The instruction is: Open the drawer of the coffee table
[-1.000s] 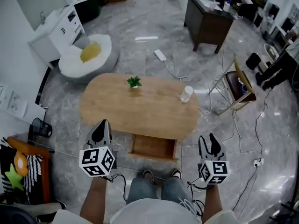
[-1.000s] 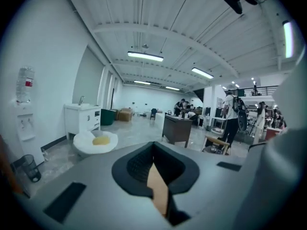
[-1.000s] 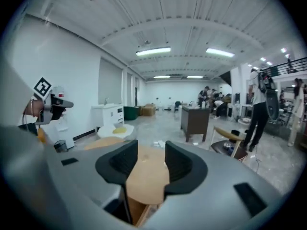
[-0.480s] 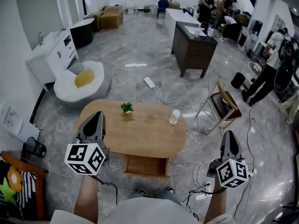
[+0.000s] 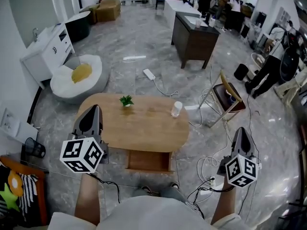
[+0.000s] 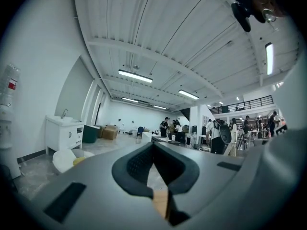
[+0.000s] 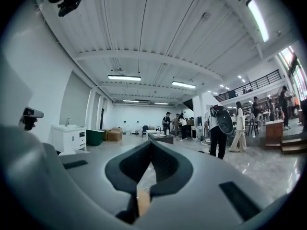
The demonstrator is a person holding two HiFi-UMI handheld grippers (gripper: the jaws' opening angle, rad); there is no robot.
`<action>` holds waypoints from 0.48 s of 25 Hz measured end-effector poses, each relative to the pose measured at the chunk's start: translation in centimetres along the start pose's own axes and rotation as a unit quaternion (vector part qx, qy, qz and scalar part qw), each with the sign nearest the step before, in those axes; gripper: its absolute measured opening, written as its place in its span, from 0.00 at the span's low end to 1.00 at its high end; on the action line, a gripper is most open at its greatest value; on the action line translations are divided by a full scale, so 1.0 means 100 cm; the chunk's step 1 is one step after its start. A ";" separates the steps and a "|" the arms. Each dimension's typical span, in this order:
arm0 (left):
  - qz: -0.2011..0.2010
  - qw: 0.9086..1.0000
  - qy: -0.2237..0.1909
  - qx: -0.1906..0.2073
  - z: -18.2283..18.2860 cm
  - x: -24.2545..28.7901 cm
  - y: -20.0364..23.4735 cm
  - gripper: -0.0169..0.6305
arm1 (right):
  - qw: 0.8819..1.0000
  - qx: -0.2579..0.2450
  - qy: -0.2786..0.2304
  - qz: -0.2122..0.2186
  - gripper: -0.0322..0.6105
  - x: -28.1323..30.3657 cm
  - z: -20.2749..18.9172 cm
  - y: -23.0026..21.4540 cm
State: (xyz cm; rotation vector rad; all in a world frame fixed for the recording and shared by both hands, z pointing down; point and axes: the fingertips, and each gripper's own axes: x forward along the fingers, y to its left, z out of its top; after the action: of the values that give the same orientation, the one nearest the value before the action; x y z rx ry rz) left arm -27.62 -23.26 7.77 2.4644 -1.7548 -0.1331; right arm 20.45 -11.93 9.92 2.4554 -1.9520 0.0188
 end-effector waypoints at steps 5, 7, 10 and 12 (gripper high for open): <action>0.001 1.000 0.011 0.005 -0.007 0.003 0.000 0.01 | 1.000 -0.006 0.019 0.006 0.05 0.004 -0.008 0.010; 0.001 1.000 0.014 0.005 -0.009 0.003 -0.001 0.01 | 1.000 -0.009 0.026 0.005 0.05 0.004 -0.009 0.012; 0.000 1.000 0.016 0.003 -0.010 0.002 -0.002 0.01 | 0.999 -0.029 0.036 0.003 0.05 0.003 -0.009 0.014; -0.001 1.000 0.018 0.003 -0.011 0.002 -0.002 0.01 | 0.999 -0.037 0.036 0.008 0.05 0.003 -0.007 0.017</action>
State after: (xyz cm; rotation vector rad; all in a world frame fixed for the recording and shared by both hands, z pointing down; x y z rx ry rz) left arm -27.20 -23.34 8.83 2.4567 -1.7418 -0.0841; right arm 18.85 -12.58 10.63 2.3596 -1.9073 0.0326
